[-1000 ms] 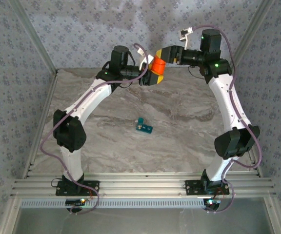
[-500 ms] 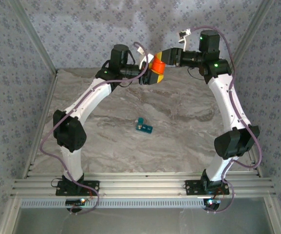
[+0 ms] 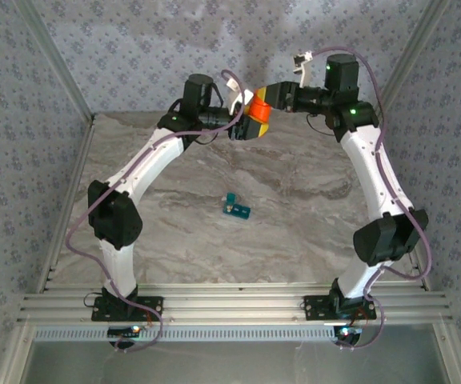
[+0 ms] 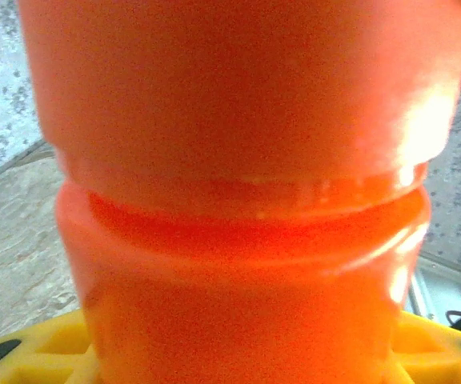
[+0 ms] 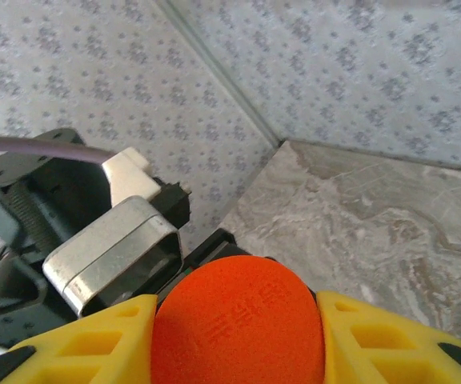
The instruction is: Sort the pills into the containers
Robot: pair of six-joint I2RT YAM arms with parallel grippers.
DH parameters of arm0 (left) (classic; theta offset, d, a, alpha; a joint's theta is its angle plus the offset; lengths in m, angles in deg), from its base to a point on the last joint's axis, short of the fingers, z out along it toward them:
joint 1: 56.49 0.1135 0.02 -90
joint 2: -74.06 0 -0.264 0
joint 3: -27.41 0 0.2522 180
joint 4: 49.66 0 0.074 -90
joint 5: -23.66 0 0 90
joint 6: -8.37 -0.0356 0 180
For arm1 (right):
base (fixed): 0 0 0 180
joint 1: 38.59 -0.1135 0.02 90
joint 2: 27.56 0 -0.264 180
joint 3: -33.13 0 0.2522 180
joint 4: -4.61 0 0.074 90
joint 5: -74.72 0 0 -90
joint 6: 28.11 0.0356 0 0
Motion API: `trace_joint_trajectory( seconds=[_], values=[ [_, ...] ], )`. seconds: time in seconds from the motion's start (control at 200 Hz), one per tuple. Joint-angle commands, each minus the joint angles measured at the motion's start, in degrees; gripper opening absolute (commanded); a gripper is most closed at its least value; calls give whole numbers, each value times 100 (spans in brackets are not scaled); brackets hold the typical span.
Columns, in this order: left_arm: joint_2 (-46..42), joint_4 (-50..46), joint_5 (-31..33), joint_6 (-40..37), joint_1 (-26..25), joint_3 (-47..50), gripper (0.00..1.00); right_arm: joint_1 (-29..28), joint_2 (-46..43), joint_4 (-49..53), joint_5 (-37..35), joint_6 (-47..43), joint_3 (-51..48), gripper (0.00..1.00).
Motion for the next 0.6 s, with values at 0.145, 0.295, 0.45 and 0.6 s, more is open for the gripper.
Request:
trace_joint_trajectory(
  seconds=[0.145, 0.295, 0.45, 0.6],
  values=[
    [-784, 1477, 1649, -343, -480, 721, 0, -453, -643, -307, -1409, 387, -1285, 38],
    [-815, 1711, 1678, -263, -537, 813, 0, -499, -798, -586, -1515, 538, -1628, 40],
    [-779, 1634, 1579, -276, -532, 810, 0, -438, -781, -474, -1415, 489, -1477, 44],
    [-736, 1564, 1486, -274, -493, 795, 0, -232, -728, -471, -1081, 549, -1214, 55]
  ],
)
